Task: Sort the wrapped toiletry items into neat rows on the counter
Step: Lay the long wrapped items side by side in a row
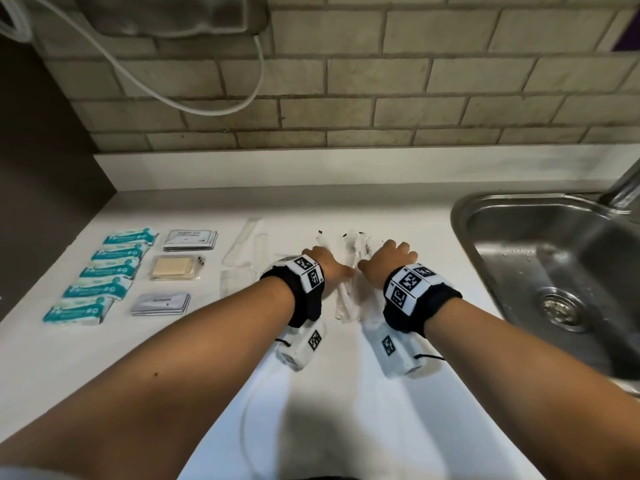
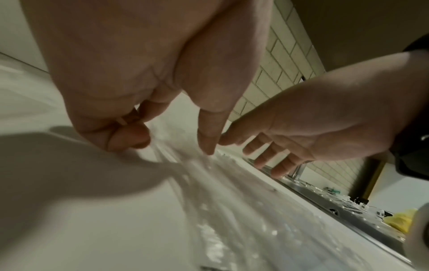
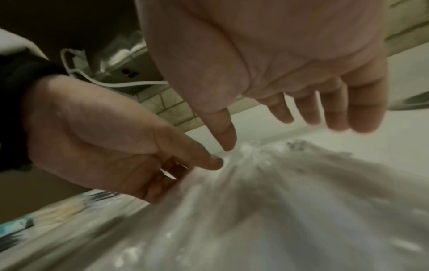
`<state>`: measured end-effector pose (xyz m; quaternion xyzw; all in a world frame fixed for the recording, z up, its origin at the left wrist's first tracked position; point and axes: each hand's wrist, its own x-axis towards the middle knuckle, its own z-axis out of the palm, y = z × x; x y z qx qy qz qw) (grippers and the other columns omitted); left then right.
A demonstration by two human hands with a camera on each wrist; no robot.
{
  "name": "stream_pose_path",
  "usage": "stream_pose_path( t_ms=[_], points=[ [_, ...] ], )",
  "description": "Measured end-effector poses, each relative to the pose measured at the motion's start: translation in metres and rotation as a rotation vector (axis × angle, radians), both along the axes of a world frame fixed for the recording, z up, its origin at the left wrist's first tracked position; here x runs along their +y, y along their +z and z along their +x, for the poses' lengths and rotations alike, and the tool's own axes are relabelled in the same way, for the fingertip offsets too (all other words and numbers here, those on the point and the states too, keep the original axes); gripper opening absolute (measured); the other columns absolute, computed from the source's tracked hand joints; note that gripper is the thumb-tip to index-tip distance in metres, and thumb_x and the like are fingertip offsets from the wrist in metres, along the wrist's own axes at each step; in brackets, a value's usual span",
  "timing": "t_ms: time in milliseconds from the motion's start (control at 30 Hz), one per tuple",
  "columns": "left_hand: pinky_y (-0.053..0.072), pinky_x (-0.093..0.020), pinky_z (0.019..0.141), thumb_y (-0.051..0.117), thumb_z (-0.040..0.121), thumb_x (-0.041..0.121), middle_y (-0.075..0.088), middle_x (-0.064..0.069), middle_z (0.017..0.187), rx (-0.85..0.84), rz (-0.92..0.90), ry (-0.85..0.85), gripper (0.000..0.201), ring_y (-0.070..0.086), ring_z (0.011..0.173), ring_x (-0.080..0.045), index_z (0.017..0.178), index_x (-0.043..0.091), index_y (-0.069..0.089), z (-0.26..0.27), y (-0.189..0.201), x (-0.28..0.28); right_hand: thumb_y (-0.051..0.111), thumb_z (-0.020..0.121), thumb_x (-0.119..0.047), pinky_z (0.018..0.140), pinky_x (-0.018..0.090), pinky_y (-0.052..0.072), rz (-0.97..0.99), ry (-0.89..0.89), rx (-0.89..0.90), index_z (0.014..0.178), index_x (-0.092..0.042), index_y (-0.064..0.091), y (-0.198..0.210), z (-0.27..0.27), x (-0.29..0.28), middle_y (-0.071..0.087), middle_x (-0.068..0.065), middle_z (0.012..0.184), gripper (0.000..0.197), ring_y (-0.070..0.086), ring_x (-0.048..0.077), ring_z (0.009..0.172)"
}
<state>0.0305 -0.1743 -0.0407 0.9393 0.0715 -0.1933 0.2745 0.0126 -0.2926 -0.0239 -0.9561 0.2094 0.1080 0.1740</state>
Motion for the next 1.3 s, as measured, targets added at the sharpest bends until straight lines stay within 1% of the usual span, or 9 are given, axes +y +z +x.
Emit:
stream_pose_path(
  t_ms=[167,300,400,500,667,800,933,1100,1300],
  points=[
    [0.044,-0.028,0.096,0.067,0.089,0.034,0.061,-0.008,0.128,-0.085,-0.043,-0.052,0.044,0.057,0.118,-0.026,0.124,0.009,0.061,0.008,0.013,0.034,0.053,0.091,-0.036,0.104,0.045,0.034,0.018,0.211,-0.151,0.14,-0.015,0.04,0.008,-0.003,0.037,0.038,0.011,0.144,0.055,0.031,0.032,0.134],
    [0.047,-0.027,0.094,0.061,0.088,0.013,0.068,-0.003,0.119,-0.225,0.054,-0.084,0.019,0.061,0.11,-0.021,0.104,0.018,0.071,0.017,0.03,0.089,0.048,0.094,-0.023,0.1,0.041,0.045,0.057,0.53,-0.196,0.125,-0.015,0.059,0.003,-0.007,0.075,0.057,0.01,0.13,0.034,0.049,0.032,0.123],
    [0.042,-0.03,0.101,0.061,0.087,0.025,0.058,-0.001,0.127,-0.191,0.243,-0.183,0.029,0.051,0.121,-0.025,0.115,0.029,0.068,0.015,0.029,0.122,0.048,0.092,-0.021,0.094,0.041,0.05,0.038,0.707,-0.12,0.118,-0.018,0.063,-0.009,-0.016,0.096,0.064,0.008,0.119,0.031,0.057,0.029,0.113],
    [0.034,-0.034,0.102,0.064,0.084,0.04,0.047,-0.007,0.127,-0.133,0.399,-0.308,0.044,0.038,0.123,-0.032,0.127,0.034,0.061,0.006,0.024,0.136,0.05,0.093,-0.03,0.091,0.039,0.047,-0.059,0.827,-0.038,0.114,-0.016,0.06,-0.015,-0.021,0.105,0.058,0.006,0.123,0.028,0.051,0.029,0.114],
    [0.027,-0.037,0.098,0.064,0.08,0.046,0.063,0.004,0.122,-0.188,0.452,-0.508,0.046,0.036,0.124,-0.024,0.122,0.029,0.064,0.005,0.01,0.137,0.052,0.091,-0.03,0.093,0.042,0.05,-0.143,0.811,0.005,0.11,-0.014,0.064,-0.008,-0.018,0.096,0.058,0.005,0.12,0.028,0.052,0.028,0.114],
    [0.027,-0.038,0.098,0.063,0.079,0.053,0.062,0.009,0.124,-0.223,0.411,-0.623,0.051,0.037,0.124,-0.023,0.126,0.033,0.061,-0.003,0.0,0.128,0.062,0.085,-0.022,0.102,0.042,0.047,-0.14,0.756,0.052,0.095,-0.016,0.072,0.001,-0.012,0.076,0.06,0.003,0.114,0.015,0.058,0.027,0.111],
    [0.026,-0.037,0.099,0.065,0.081,0.052,0.06,0.016,0.131,-0.258,0.373,-0.674,0.051,0.037,0.124,-0.019,0.127,0.031,0.061,-0.009,0.0,0.118,0.056,0.088,-0.021,0.112,0.042,0.036,-0.125,0.71,0.016,0.091,-0.019,0.069,0.0,-0.014,0.063,0.062,0.0,0.113,0.014,0.059,0.024,0.109],
    [0.025,-0.038,0.099,0.064,0.08,0.053,0.058,0.017,0.133,-0.243,0.363,-0.681,0.049,0.037,0.125,-0.02,0.124,0.031,0.062,-0.013,0.001,0.116,0.067,0.078,-0.017,0.091,0.039,0.052,-0.06,0.676,0.048,0.08,-0.021,0.073,0.006,-0.015,0.059,0.061,-0.003,0.108,0.007,0.056,0.021,0.104],
    [0.027,-0.038,0.099,0.064,0.082,0.053,0.059,0.014,0.132,-0.254,0.347,-0.658,0.054,0.039,0.124,-0.02,0.131,0.03,0.058,-0.016,0.0,0.111,0.063,0.081,-0.017,0.09,0.034,0.056,-0.238,0.783,0.138,0.102,-0.012,0.073,0.006,-0.014,0.082,0.063,0.007,0.113,0.023,0.062,0.023,0.104]
  ],
)
